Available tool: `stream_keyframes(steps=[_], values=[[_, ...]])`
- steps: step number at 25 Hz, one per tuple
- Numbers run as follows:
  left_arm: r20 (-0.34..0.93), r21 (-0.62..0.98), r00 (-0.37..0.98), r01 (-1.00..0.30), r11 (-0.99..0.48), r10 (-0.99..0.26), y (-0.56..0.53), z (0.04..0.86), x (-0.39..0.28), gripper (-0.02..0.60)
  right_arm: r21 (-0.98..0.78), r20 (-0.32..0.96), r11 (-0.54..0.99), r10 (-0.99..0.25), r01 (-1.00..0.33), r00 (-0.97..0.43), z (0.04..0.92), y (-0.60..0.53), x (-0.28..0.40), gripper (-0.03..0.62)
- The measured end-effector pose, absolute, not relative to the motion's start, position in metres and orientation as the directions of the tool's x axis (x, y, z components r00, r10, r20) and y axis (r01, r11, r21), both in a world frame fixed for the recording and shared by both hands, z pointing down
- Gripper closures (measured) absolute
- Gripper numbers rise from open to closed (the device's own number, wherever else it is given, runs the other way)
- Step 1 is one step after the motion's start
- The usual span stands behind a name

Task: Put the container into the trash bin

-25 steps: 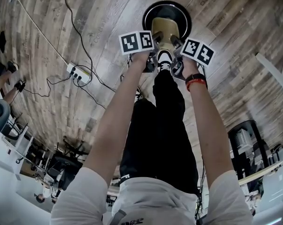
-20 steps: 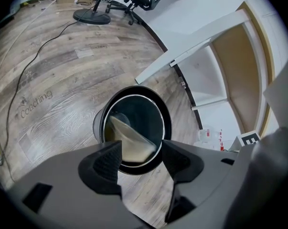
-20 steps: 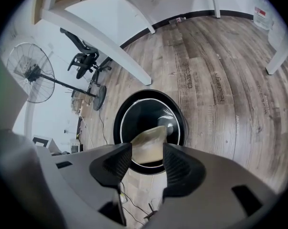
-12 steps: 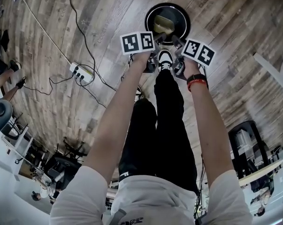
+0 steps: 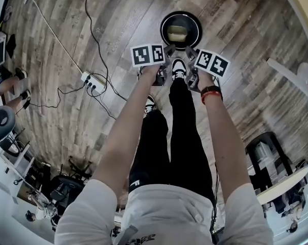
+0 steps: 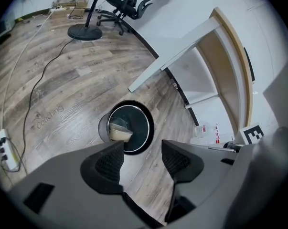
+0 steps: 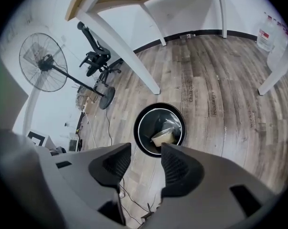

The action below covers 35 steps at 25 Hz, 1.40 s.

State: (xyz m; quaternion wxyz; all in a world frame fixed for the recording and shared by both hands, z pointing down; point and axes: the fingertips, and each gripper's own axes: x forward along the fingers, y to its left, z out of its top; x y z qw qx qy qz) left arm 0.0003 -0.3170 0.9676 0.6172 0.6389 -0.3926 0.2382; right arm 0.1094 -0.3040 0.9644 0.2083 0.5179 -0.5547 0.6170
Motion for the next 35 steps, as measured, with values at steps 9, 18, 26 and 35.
stream_keyframes(steps=[9,18,26,35], values=[[0.777,0.609,0.580,-0.791,0.058,-0.246,-0.294,0.856,-0.027,0.330,-0.455,0.866,-0.248,-0.346,-0.855,-0.361,0.856,-0.283,0.092,0.388],[0.767,0.593,0.563,-0.805,0.003,-0.307,-0.280,0.736,-0.054,0.330,-0.449,0.853,-0.210,-0.389,-0.869,-0.347,0.751,-0.265,0.080,0.394],[0.738,0.592,0.562,-0.805,-0.041,-0.373,-0.262,0.632,-0.052,0.330,-0.448,0.821,-0.140,-0.456,-0.883,-0.344,0.650,-0.252,0.082,0.398],[0.681,0.600,0.557,-0.797,-0.075,-0.475,-0.241,0.532,-0.055,0.330,-0.441,0.758,-0.065,-0.561,-0.895,-0.333,0.550,-0.229,0.083,0.401]])
